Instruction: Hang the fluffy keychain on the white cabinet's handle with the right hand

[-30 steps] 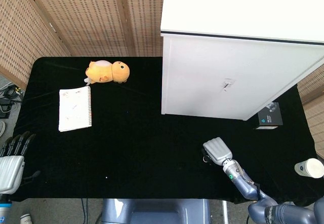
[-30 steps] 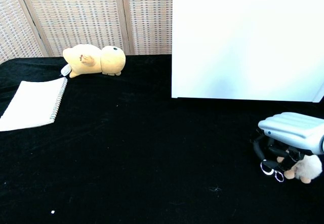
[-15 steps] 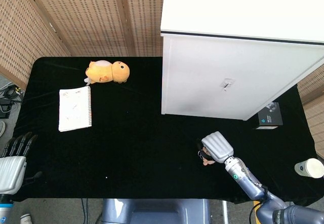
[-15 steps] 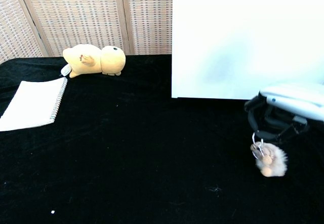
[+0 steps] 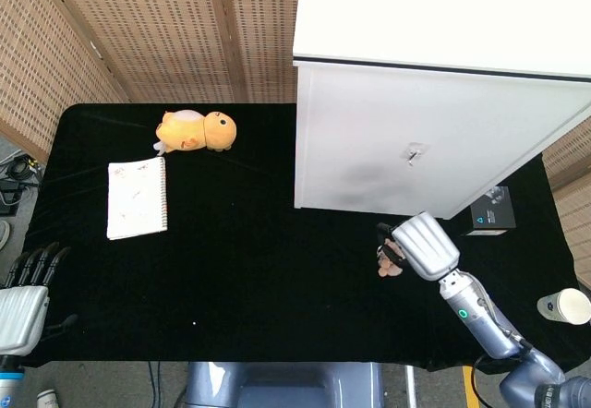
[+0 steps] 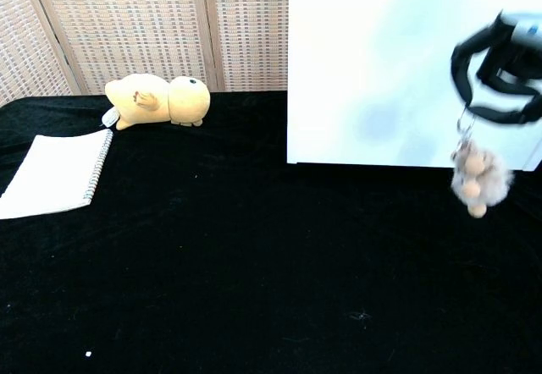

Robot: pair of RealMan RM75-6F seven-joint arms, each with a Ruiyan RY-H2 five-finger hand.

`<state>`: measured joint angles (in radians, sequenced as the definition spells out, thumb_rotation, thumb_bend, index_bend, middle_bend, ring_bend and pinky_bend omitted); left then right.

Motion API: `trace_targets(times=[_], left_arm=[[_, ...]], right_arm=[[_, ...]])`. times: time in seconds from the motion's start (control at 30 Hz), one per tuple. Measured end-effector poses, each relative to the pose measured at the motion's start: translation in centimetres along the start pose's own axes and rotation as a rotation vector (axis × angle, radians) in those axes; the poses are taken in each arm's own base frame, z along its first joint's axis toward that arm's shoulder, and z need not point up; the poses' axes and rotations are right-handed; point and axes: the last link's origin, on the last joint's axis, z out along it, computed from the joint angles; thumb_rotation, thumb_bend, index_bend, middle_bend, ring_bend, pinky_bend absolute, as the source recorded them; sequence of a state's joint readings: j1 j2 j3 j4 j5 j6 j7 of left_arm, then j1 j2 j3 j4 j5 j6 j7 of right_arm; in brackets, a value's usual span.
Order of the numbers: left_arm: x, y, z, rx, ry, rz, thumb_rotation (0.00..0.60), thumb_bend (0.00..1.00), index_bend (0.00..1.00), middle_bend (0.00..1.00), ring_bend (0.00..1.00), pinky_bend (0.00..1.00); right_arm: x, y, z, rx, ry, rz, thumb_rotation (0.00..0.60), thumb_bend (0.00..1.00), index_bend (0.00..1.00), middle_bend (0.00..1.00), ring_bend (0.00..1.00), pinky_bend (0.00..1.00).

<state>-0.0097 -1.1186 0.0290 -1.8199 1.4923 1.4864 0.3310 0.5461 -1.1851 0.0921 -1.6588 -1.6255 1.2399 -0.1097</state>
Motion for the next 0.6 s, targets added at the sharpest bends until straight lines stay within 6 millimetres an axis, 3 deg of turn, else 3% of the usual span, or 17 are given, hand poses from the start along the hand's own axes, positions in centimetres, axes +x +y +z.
trace_targets(times=[0.4, 0.6], left_arm=[[0.0, 0.3, -0.3, -0.01, -0.001, -0.004, 0.6, 0.0, 0.0, 0.0, 0.0, 0.0], [0.1, 0.2, -0.3, -0.011, 0.001, -0.008, 0.6, 0.0, 0.0, 0.0, 0.0, 0.0]], right_arm=[[8.6, 2.6, 1.6, -0.057, 0.156, -0.207, 0.6, 0.6, 0.72, 0.94, 0.92, 1.0], [10.5, 2.8, 1.8, -0.09, 0.198, -0.217, 0.6, 0.6, 0.72, 0.94, 0.92, 1.0]])
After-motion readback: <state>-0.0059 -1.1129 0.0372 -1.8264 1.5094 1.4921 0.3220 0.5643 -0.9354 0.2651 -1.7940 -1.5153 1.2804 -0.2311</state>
